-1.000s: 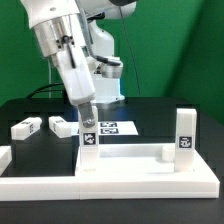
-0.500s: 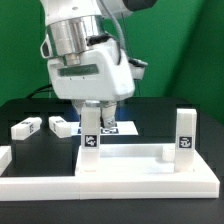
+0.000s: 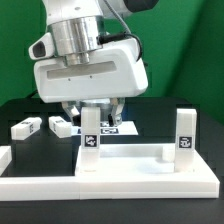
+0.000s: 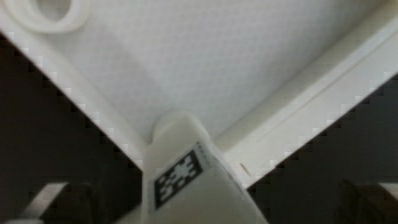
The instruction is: Assemble desk
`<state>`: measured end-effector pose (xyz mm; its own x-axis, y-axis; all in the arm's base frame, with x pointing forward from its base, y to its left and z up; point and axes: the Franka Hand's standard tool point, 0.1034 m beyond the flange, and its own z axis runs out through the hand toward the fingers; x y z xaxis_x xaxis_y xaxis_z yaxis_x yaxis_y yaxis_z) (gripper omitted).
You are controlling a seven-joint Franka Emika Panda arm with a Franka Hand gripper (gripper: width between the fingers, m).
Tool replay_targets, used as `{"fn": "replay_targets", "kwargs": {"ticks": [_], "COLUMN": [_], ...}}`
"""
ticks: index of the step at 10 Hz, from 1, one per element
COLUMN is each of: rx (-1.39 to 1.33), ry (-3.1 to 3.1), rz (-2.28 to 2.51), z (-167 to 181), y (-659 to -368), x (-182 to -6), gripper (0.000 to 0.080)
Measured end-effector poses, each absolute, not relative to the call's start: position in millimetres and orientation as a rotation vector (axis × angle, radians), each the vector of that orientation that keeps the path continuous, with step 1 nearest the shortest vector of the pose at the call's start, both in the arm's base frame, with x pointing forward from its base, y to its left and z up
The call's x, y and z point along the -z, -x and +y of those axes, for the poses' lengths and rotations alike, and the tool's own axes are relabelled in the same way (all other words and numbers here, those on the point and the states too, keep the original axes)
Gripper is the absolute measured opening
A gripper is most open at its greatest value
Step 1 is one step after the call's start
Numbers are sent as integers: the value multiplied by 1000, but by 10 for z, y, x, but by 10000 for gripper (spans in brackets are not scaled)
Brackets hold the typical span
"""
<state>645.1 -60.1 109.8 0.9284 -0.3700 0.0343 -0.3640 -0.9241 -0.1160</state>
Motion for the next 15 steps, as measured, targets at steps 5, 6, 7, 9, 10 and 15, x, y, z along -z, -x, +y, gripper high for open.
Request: {"fn": "replay_targets", "kwargs": {"ticks": [5,6,7,9,10,15], "rx": [93,88,82,65,38,-98], "ry": [3037,3019,2996,2915,2784,2028], "rz": [340,456,594,877,1201,2094], "z": [-590,-588,-622,-629,-627,-555], "y": [-6455,-6456,-6449,-6447,-6446,-6469], "x": [-1088,-1088,-1085,-1077,-1086,-1049], "gripper": [554,371,294,294,293,293]}}
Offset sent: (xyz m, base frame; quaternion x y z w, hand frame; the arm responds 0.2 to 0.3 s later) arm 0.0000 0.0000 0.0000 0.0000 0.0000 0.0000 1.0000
